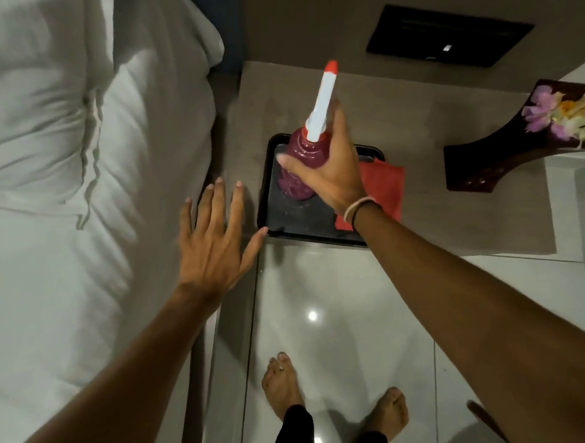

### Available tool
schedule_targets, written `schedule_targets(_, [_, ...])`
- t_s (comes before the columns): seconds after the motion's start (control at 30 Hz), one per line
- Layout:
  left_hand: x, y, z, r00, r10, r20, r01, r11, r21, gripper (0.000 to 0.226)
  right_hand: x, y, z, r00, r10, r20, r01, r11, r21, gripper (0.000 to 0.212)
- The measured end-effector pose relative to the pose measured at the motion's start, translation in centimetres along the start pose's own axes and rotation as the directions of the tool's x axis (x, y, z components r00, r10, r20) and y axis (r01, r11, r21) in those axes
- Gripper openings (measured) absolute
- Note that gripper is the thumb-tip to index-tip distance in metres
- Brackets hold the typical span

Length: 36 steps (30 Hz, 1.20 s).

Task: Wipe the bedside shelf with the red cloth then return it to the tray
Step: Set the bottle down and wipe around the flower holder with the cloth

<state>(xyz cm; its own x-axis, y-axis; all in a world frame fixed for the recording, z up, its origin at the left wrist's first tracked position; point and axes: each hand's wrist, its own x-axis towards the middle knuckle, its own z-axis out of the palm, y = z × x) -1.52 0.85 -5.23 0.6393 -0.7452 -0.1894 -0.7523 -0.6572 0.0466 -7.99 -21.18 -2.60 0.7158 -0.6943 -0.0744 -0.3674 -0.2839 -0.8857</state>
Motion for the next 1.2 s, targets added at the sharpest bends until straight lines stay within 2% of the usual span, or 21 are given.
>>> schedule_targets(0.07, [-0.1,0.3,-0.1,1.0,0.003,-0.001,-0.003,1.0,0.004,0.088,-2.2,2.2,-1.6,0.998,0.045,-0.037,-0.048,0.995,-0.084,0.107])
schedule_targets(0.13, [-0.4,0.7,-0.1,1.0,0.006,-0.007,-0.006,1.0,0.005,0.088,-4.3,4.8,-3.3,0.967,0.126,-0.221,-0.166,0.97,-0.175,0.09])
schedule_targets(0.2, [-0.7,1.4,0.1,1.0,0.017,-0.007,-0.017,1.0,0.006,0.087,-5.6,7.7,-4.9,0.854,0.255,-0.454,-0.374,0.907,-0.193,0.078])
schedule_targets(0.23, [-1.0,1.8,0.3,1.0,0.026,-0.003,-0.026,1.0,0.012,0.087,-5.8,8.9,-5.7,0.79,0.361,-0.495,-0.478,0.869,-0.129,0.077])
schedule_targets(0.27, [-1.3,2.1,0.5,0.999,0.033,0.004,-0.033,0.999,0.017,0.087,-5.8,9.9,-6.3,0.746,0.476,-0.466,-0.554,0.831,-0.039,0.074])
schedule_targets(0.33, [-1.8,2.9,0.6,0.999,0.049,0.016,-0.05,0.999,0.02,0.088,-5.5,11.0,-7.1,0.741,0.581,-0.336,-0.611,0.791,0.02,0.059])
schedule_targets(0.47, [-2.4,4.0,0.7,0.997,0.072,-0.005,-0.071,0.997,0.042,0.087,-4.7,10.8,-7.4,0.787,0.514,-0.342,-0.565,0.823,-0.065,0.054])
schedule_targets(0.53, [-2.6,4.3,0.4,0.997,0.076,-0.009,-0.076,0.996,0.055,0.086,-4.4,10.5,-7.2,0.81,0.486,-0.329,-0.529,0.847,-0.052,0.041])
schedule_targets(0.6, [-2.4,4.5,0.1,0.996,0.089,-0.009,-0.088,0.993,0.08,0.086,-4.2,10.4,-7.2,0.837,0.478,-0.266,-0.468,0.878,0.101,0.024])
schedule_targets(0.67, [-2.2,4.9,-0.2,0.994,0.109,-0.003,-0.108,0.989,0.101,0.085,-4.6,10.2,-7.4,0.843,0.502,-0.192,-0.435,0.847,0.306,0.027])
schedule_targets(0.73, [-2.1,5.7,-0.4,0.989,0.147,-0.008,-0.145,0.981,0.126,0.085,-5.9,10.0,-8.5,0.82,0.566,-0.087,-0.44,0.72,0.537,0.024])
schedule_targets(0.8, [-2.0,6.5,-0.7,0.98,0.201,-0.017,-0.196,0.969,0.148,0.083,-8.0,10.4,-10.0,0.784,0.616,0.08,-0.466,0.497,0.732,0.032])
schedule_targets(0.87, [-1.6,7.9,-1.1,0.965,0.26,-0.032,-0.251,0.954,0.164,0.082,-10.8,11.1,-12.5,0.737,0.639,0.221,-0.482,0.266,0.835,0.025])
schedule_targets(0.9, [-1.2,8.9,-1.4,0.96,0.278,-0.044,-0.267,0.949,0.165,0.081,-12.1,11.7,-14.0,0.725,0.641,0.253,-0.473,0.196,0.859,0.027])
schedule_targets(1.03, [0.3,14.4,-2.6,0.928,0.35,-0.131,-0.331,0.933,0.143,0.077,-16.4,14.3,-19.3,0.721,0.641,0.262,-0.425,0.111,0.898,0.032])
schedule_targets(1.13, [1.6,21.4,-4.8,0.897,0.384,-0.219,-0.369,0.923,0.106,0.075,-18.2,15.4,-23.1,0.696,0.659,0.286,-0.399,0.023,0.917,0.042])
schedule_targets(1.2, [2.9,25.9,-6.9,0.876,0.384,-0.291,-0.38,0.922,0.074,0.075,-18.7,15.7,-25.2,0.707,0.646,0.288,-0.378,0.001,0.926,0.039])
